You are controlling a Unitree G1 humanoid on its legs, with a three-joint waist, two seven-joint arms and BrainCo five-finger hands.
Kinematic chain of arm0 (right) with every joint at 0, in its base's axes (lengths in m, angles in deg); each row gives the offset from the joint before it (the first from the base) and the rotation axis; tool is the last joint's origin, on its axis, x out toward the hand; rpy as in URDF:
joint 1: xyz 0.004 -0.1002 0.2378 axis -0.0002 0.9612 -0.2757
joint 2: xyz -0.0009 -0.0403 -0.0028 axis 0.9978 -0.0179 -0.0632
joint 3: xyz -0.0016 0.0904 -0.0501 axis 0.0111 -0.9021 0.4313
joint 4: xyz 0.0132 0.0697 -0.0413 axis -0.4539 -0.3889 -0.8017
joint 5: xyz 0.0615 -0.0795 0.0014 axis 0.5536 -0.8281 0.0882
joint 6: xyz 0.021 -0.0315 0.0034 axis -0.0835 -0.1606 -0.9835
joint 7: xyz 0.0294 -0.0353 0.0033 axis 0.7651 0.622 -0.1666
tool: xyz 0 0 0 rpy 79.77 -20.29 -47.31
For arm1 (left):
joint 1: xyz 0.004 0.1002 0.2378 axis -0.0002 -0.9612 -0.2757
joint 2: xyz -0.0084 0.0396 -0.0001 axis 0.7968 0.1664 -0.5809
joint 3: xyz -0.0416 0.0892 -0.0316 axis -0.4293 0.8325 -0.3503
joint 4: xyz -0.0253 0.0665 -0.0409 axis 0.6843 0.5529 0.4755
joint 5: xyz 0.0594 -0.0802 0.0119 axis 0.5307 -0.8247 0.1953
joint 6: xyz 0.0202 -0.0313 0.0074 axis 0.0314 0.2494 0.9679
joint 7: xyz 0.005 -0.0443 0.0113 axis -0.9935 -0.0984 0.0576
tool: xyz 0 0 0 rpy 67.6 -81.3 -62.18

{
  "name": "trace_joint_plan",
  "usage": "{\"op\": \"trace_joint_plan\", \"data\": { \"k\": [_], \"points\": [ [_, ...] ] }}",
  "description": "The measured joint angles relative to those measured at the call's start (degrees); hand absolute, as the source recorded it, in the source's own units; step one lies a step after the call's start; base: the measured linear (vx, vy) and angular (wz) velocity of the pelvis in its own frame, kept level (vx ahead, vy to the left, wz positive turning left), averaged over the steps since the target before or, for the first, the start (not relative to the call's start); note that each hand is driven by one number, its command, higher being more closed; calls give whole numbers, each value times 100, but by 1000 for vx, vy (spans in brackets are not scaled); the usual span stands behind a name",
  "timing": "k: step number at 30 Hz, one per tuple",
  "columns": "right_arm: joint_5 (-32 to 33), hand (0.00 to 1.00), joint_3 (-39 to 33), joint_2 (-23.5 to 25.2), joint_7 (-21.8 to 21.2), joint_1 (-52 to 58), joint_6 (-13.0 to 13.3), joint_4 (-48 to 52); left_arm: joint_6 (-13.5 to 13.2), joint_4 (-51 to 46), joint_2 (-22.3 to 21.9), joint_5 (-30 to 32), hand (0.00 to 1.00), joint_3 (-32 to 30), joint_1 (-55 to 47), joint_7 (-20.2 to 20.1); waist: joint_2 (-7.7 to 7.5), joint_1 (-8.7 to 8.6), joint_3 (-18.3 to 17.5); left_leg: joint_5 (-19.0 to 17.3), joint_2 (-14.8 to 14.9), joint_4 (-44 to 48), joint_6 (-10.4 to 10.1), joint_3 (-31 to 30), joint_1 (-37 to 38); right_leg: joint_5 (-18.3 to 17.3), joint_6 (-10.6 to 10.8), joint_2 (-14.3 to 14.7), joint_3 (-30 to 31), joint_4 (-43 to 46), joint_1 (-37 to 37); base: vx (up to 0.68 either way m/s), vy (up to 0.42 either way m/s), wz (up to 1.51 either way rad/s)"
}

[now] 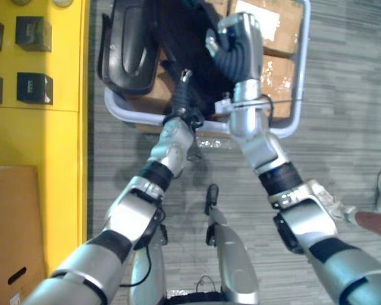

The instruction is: Walk over and take plastic housings, then place them on the shelf

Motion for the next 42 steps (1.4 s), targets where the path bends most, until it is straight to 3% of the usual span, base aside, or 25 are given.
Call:
{"op": "trace_joint_plan", "data": {
  "k": [2, 3, 7, 8, 11, 16, 20, 26, 31, 34, 35, 39, 40, 41, 42],
  "points": [
    [-5, 0, -88, 2, 91, 368, -45, 246, 18, -247, -10, 930, 100, -15, -188, 364, 0, 3, 0, -26, 4, 19, 1, 4, 122, -29, -5, -2, -3, 35, 117, 0, 0, 0],
    [-7, 0, -89, -2, 134, 673, -57, 460, 54, -506, -10, 1684, 100, -17, -385, 658, 0, 9, 0, -63, 10, 29, -4, 11, 254, -60, -6, -2, -2, 47, 240, 0, 0, 0],
    [-20, 0, -98, -53, 242, 1404, -54, 1236, 203, -1321, 7, 3033, 100, -20, -823, 1124, -10, 23, -6, -206, 29, 74, -40, 54, 595, -221, -6, -15, 23, 140, 531, -5, -21, -8],
    [-112, 0, -103, -93, 332, 1666, -10, 1637, 219, -1735, 10, 3615, 100, -11, -1035, 1317, -12, 24, -8, -230, 45, 56, -59, 124, 750, -276, 5, -16, 34, 149, 654, -6, -18, -11],
    [-240, 0, -106, -100, 348, 2069, 128, 2077, 226, -2108, 13, 4224, 100, 1, -1392, 1468, -17, 26, -13, -267, 48, -29, -70, 182, 1054, -354, 13, -14, 76, 152, 893, 34, -12, -10],
    [-291, 0, -422, -97, 344, 3147, 403, 2707, 465, -2478, -10, 5418, 100, 52, -2254, 1615, -7, -9, -671, -288, 42, -260, -74, 196, 1404, -463, 29, -14, 33, 152, 1129, 131, -7, 1],
    [-290, 0, -602, -75, 284, 3875, 453, 3215, 670, -2836, -16, 6213, 100, -99, -2895, 1657, 112, -6, -1090, -287, 13, -560, -73, 209, 1918, -483, 56, -15, -29, 58, 1529, 129, 1, -1],
    [-266, 0, -790, 114, 178, 5155, 810, 4276, 883, -3184, 11, 7392, 100, -636, -3657, 1832, 289, -25, -1591, -292, -95, -834, -65, 216, 2406, -629, 139, -112, -41, -18, 1924, 48, 14, 0],
    [-88, 0, -1421, 514, 187, 6159, 1089, 4438, 940, -3637, 53, 7622, 100, -1044, -4567, 1845, 367, -44, -1821, -310, -128, -849, -54, 217, 2582, -711, 154, -124, -48, -49, 2103, -21, 2, -1],
    [469, 0, -1821, 888, 81, 6971, 1132, 4338, 898, -4376, -1, 7536, 100, -1242, -5360, 1866, 420, -88, -2038, -311, -138, -877, -54, 219, 2583, -727, 152, -165, -54, -56, 2102, 0, 0, 0],
    [994, 0, -2041, 1108, -26, 7337, 1173, 4065, 687, -4813, -24, 7152, 100, -1297, -5803, 1866, 423, -162, -2175, -310, -145, -877, -54, 209, 2588, -728, 155, -171, -67, -62, 2115, -7, 13, 3],
    [1956, 0, -2269, 1446, -344, 8010, 1175, 3420, 321, -5372, -157, 6408, 100, -1322, -6207, 1834, 425, -171, -2341, -316, -158, -879, -59, 179, 2634, -738, 160, -186, -124, -75, 2186, -14, 8, 6],
    [2289, 0, -2288, 1506, -525, 8145, 1145, 3211, 195, -5506, -237, 6188, 100, -1358, -6285, 1818, 442, -168, -2406, -344, -160, -880, -64, 180, 2642, -758, 136, -189, -126, -74, 2189, 0, 0, 0],
    [3378, 0, -2281, 1519, -1183, 7871, 1127, 2407, -27, -5791, -241, 5736, 100, -1579, -6554, 1662, 420, -164, -2774, -380, -160, -884, -84, 196, 2764, -781, 162, -193, -128, -148, 2306, 0, 0, 0],
    [3378, 0, -2281, 1519, -1183, 7870, 1127, 2407, -27, -5792, -241, 5736, 100, -1578, -6554, 1662, 417, -164, -2776, -380, -160, -884, -84, 196, 2767, -781, 162, -193, -128, -147, 2308, 0, 0, 0]
  ]
}}
